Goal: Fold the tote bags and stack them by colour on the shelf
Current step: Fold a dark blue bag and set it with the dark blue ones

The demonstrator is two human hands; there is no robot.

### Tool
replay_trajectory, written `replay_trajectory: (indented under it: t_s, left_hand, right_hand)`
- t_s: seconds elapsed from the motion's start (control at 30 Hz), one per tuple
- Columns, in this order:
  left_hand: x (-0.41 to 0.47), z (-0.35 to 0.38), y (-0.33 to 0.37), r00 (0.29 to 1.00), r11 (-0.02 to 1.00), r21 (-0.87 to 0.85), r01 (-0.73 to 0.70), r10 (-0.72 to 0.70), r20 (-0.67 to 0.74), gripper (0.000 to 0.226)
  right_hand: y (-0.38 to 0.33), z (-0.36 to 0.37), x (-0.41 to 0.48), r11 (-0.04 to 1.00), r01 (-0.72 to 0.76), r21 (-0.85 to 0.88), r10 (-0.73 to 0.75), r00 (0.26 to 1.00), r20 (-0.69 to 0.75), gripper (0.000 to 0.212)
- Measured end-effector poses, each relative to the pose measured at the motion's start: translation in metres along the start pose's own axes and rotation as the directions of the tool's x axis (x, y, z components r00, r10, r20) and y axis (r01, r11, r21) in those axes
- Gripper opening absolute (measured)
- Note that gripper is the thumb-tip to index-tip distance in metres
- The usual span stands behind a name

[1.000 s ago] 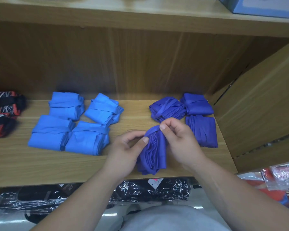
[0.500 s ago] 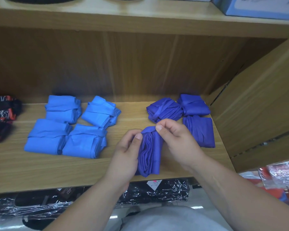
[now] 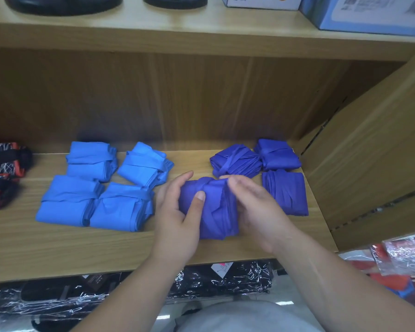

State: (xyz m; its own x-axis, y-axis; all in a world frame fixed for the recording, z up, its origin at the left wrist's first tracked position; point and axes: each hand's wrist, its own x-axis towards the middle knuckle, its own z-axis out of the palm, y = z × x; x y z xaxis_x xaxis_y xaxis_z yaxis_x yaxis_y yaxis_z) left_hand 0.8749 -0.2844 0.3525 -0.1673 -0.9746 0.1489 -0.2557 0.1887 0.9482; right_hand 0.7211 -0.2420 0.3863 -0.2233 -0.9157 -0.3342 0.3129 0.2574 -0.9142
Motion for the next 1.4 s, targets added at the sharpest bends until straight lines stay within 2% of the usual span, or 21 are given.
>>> replay_trajectory:
  t_s: [0.1, 0.2, 0.3, 0.4, 0.53, 0.67, 0.77, 0.9, 1.0, 1.07, 1.13, 1.2, 1.23, 1.3, 1.33, 1.4]
  left_hand:
    - [-0.004, -0.001, 0.003, 0.998, 0.996, -0.073, 0.059, -0.058, 0.014, 0.053]
    - [-0.007, 0.0, 0.01, 0.963, 0.907, -0.332, 0.26, -0.217, 0.161, 0.059]
    - [-0.008, -0.001, 0.013, 0.925, 0.832, -0.428, 0.353, -0.242, 0.293, 0.066]
    - [-0.006, 0.001, 0.014, 0.916, 0.828, -0.428, 0.361, -0.23, 0.328, 0.065]
    - [-0.006, 0.01, 0.015, 0.931, 0.859, -0.394, 0.325, -0.218, 0.293, 0.054]
    - [-0.005, 0.024, 0.021, 0.962, 0.866, -0.422, 0.268, -0.219, 0.16, 0.05]
    - [0.0, 0.032, 0.025, 0.956, 0.807, -0.513, 0.291, -0.27, 0.116, 0.046]
    - [0.007, 0.029, 0.02, 0.935, 0.803, -0.48, 0.352, -0.281, 0.216, 0.04]
    - [0.013, 0.027, 0.014, 0.901, 0.849, -0.346, 0.4, -0.295, 0.319, 0.037]
    - [0.016, 0.028, 0.008, 0.871, 0.866, -0.273, 0.419, -0.298, 0.39, 0.042]
    - [0.02, 0.031, 0.0, 0.88, 0.926, -0.145, 0.35, -0.271, 0.39, 0.045]
    - [0.024, 0.033, -0.008, 0.93, 0.984, 0.122, 0.13, -0.163, 0.33, 0.051]
    - [0.026, 0.033, -0.012, 0.95, 0.957, 0.289, -0.025, -0.067, 0.304, 0.056]
    - [0.029, 0.034, -0.015, 0.935, 0.792, 0.528, -0.306, 0.145, 0.324, 0.069]
    - [0.032, 0.036, -0.014, 0.9, 0.724, 0.552, -0.414, 0.233, 0.369, 0.071]
    - [0.038, 0.041, -0.007, 0.799, 0.645, 0.493, -0.585, 0.35, 0.49, 0.07]
  right_hand:
    - [0.007, 0.001, -0.005, 0.995, 0.061, -0.08, -0.058, 0.997, 0.042, 0.035]
    - [0.013, -0.002, -0.007, 0.995, 0.089, -0.044, -0.085, 0.992, 0.096, 0.025]
    - [0.014, -0.006, -0.008, 0.994, 0.1, -0.045, -0.093, 0.987, 0.132, 0.021]
    - [0.012, -0.013, -0.006, 0.996, 0.09, -0.028, -0.086, 0.987, 0.137, 0.024]
    - [0.009, -0.014, -0.008, 0.998, 0.068, 0.009, -0.069, 0.993, 0.095, 0.024]
    - [0.012, -0.008, -0.008, 0.985, 0.07, -0.155, -0.082, 0.994, -0.071, 0.018]
    - [0.016, -0.007, -0.008, 0.955, 0.021, -0.295, -0.062, 0.989, -0.133, 0.015]
    - [0.015, -0.028, -0.005, 0.912, 0.141, -0.386, -0.18, 0.981, -0.069, 0.014]
    - [0.012, -0.049, -0.002, 0.904, 0.082, -0.42, -0.103, 0.994, -0.028, 0.007]
    - [0.015, -0.06, 0.002, 0.849, 0.068, -0.524, -0.137, 0.986, -0.093, 0.007]
    - [0.016, -0.07, 0.004, 0.749, 0.125, -0.651, -0.295, 0.942, -0.158, 0.016]
    - [0.016, -0.08, 0.005, 0.595, 0.223, -0.772, -0.491, 0.862, -0.129, 0.029]
    - [0.017, -0.086, 0.005, 0.491, 0.241, -0.837, -0.558, 0.825, -0.09, 0.037]
    - [0.022, -0.097, 0.005, 0.309, 0.183, -0.933, -0.606, 0.794, -0.046, 0.048]
    - [0.025, -0.101, 0.004, 0.261, 0.13, -0.957, -0.595, 0.802, -0.053, 0.055]
    - [0.03, -0.109, 0.002, 0.23, 0.054, -0.972, -0.522, 0.85, -0.076, 0.07]
